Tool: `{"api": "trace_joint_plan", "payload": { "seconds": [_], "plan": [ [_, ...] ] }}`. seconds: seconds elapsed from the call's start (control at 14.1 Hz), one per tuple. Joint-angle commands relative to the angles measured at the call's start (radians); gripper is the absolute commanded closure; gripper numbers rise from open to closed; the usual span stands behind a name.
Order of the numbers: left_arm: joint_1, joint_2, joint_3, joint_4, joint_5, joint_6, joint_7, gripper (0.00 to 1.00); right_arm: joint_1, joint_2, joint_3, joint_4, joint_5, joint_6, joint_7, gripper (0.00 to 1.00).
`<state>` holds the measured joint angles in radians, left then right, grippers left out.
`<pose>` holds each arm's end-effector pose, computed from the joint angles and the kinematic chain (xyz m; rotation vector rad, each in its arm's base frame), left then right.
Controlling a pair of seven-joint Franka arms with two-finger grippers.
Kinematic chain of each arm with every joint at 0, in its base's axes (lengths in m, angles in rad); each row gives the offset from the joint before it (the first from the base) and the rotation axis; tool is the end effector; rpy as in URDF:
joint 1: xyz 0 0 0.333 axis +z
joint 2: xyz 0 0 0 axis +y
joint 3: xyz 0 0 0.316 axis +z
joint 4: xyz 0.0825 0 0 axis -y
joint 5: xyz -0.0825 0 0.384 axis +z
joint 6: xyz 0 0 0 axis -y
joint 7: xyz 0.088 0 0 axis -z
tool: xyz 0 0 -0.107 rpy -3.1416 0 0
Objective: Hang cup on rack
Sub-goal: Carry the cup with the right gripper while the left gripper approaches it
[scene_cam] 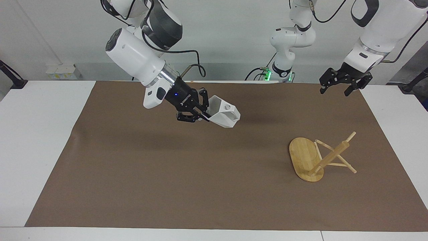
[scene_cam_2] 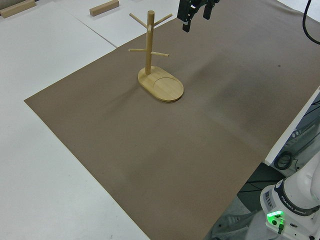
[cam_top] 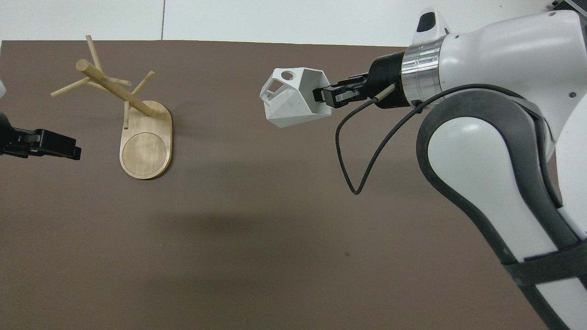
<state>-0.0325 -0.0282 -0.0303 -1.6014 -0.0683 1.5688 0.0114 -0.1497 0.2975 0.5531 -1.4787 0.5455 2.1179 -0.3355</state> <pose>0.5437 -0.0418 0.6256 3.0721 -0.1140 -0.0094 0.6310 0.2392 0.5780 -2.3600 -0.5863 -0.4400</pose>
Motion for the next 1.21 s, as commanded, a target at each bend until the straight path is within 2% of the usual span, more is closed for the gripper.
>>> {"api": "trace_joint_plan", "payload": {
  "seconds": [0.0, 0.14, 0.36, 0.5, 0.71, 0.85, 0.93, 1.14],
  "plan": [
    [-0.001, -0.004, -0.002, -0.006, -0.052, 0.051, -0.182, 0.00, -0.011, 0.014, 0.051, 0.014, 0.054, 0.037, -0.040, 1.00],
    [0.000, 0.023, 0.000, 0.029, -0.117, 0.047, -0.302, 0.00, -0.011, 0.015, 0.067, 0.015, 0.103, 0.044, -0.040, 1.00],
    [0.002, 0.088, -0.028, 0.122, -0.165, 0.037, -0.618, 0.00, -0.008, 0.014, 0.070, 0.014, 0.241, 0.045, -0.046, 1.00],
    [0.003, 0.109, -0.039, 0.141, -0.226, 0.051, -0.790, 0.00, -0.008, 0.014, 0.070, 0.014, 0.303, 0.045, -0.066, 1.00],
    [0.003, 0.187, -0.056, 0.266, -0.271, 0.043, -1.058, 0.00, 0.005, 0.014, 0.070, 0.014, 0.318, 0.053, -0.068, 1.00],
    [0.003, 0.231, -0.069, 0.326, -0.310, 0.050, -1.257, 0.00, 0.039, 0.014, 0.070, 0.014, 0.320, 0.112, -0.066, 1.00],
    [0.003, 0.240, -0.072, 0.346, -0.332, 0.054, -1.377, 0.00, 0.059, 0.014, 0.070, 0.014, 0.320, 0.141, -0.066, 1.00],
    [0.011, 0.237, -0.100, 0.344, -0.407, 0.054, -1.577, 0.00, 0.075, 0.014, 0.070, 0.014, 0.320, 0.160, -0.062, 1.00]
  ]
}}
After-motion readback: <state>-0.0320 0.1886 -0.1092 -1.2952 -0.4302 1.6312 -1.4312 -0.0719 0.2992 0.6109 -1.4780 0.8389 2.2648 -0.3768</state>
